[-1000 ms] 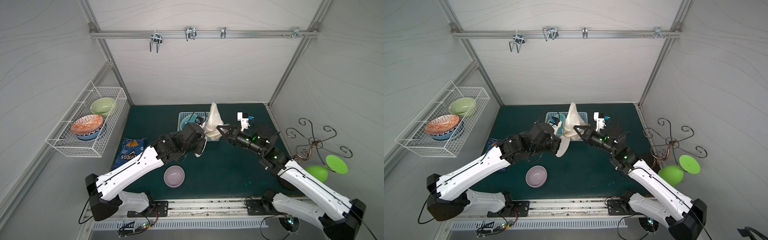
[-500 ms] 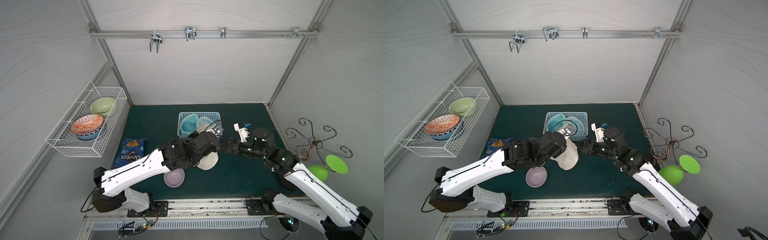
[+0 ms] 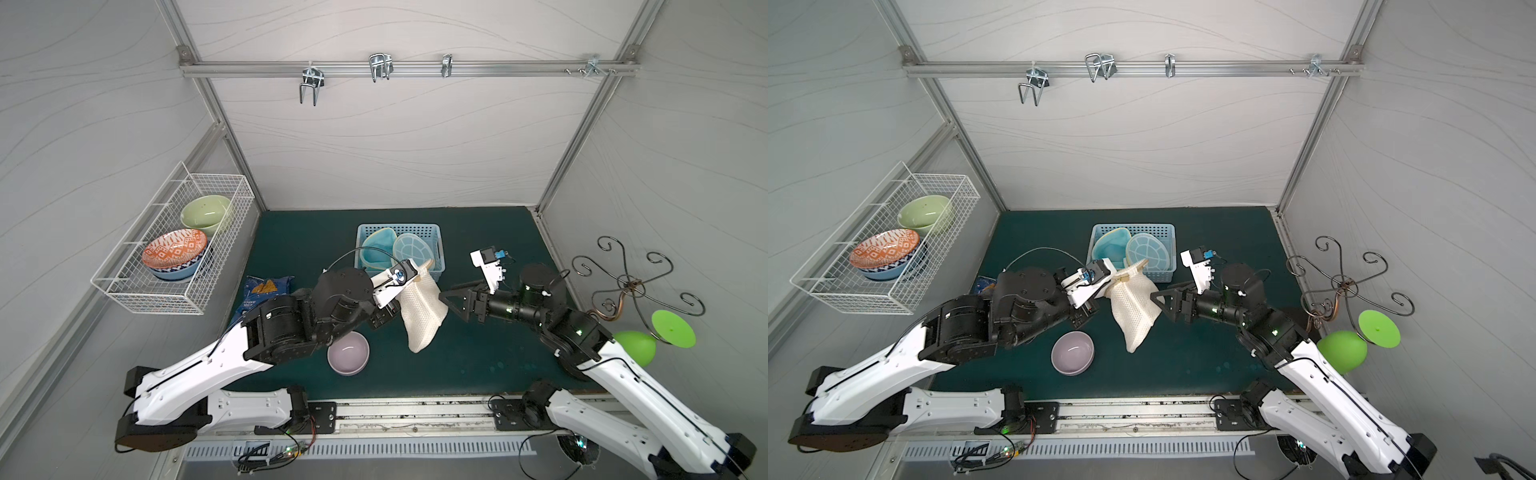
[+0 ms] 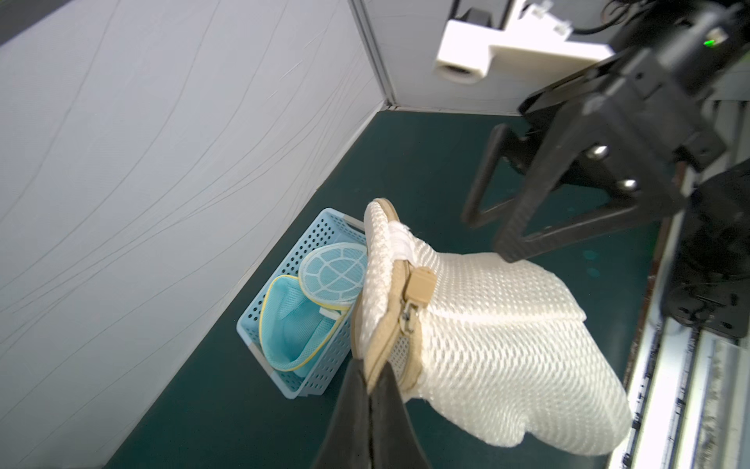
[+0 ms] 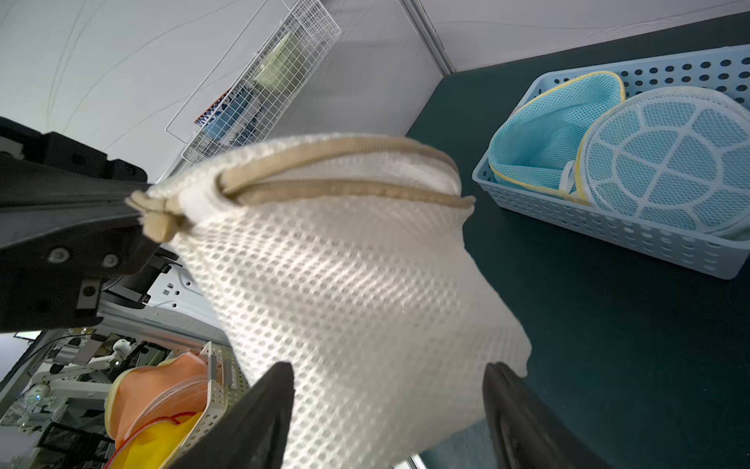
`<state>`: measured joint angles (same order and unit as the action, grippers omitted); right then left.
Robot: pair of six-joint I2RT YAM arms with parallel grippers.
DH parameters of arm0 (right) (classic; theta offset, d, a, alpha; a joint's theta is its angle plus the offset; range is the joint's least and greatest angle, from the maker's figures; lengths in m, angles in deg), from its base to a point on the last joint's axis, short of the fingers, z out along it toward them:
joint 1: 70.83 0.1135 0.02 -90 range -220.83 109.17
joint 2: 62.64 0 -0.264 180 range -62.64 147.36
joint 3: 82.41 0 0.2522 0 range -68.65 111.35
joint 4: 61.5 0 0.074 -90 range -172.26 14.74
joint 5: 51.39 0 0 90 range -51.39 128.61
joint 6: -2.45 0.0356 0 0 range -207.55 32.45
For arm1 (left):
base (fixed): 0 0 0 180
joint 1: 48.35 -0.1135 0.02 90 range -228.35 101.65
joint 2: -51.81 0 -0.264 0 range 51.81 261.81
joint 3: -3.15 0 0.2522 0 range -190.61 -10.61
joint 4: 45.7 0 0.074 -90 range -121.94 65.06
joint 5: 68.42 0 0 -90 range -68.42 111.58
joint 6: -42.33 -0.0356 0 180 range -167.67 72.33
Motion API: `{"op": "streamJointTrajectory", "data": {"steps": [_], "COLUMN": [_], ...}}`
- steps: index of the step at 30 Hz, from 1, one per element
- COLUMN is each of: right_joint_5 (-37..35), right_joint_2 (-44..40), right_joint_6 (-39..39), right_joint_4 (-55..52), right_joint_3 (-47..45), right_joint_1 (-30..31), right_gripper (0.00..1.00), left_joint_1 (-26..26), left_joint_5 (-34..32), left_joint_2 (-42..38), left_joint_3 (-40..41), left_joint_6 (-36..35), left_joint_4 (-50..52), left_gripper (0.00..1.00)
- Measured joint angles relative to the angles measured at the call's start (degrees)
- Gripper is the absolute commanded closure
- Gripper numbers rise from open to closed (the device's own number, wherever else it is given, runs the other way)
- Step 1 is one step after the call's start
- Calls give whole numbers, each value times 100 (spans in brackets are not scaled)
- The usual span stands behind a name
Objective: Turn the laundry bag inside out
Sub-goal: Turn over the laundry bag.
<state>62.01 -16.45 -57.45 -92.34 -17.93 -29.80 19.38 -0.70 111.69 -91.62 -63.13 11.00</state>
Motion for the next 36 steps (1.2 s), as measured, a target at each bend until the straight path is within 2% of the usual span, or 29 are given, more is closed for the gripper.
{"op": "streamJointTrajectory", "data": {"steps": [5,12,14,18,23,26,29,32,34,36], "right_joint_5": [588,1198,1375,1506,1530,1545,1565,1574,1628,1676], "right_joint_2": [120,216,254,391,422,396,358,310,297,297], "right_joint_6": [-109,-74,17,26,37,61,175,341,422,433], "right_joint_4": [417,966,1207,1423,1471,1545,1753,2057,2184,2225], "right_joint_3": [111,153,149,149,149,127,31,-149,-214,-214], "right_joint_1": [-9,74,111,299,363,363,363,363,363,365], "right_gripper": [22,31,37,55,53,41,38,48,49,58], "left_joint_1": [0,0,0,0,0,0,0,0,0,-7], "left_joint_5": [664,957,977,1051,1082,1099,1147,1207,1213,1237], "left_joint_2": [-33,-37,-37,-39,-105,-149,-173,-184,-223,-275], "left_joint_3": [7,37,48,63,125,144,144,146,170,188], "left_joint_6": [13,48,66,90,116,142,199,236,256,273], "left_joint_4": [9,4,-2,-68,-98,-101,-101,-98,-101,-101], "left_gripper": [100,100,100,100,100,100,100,100,100,100]}}
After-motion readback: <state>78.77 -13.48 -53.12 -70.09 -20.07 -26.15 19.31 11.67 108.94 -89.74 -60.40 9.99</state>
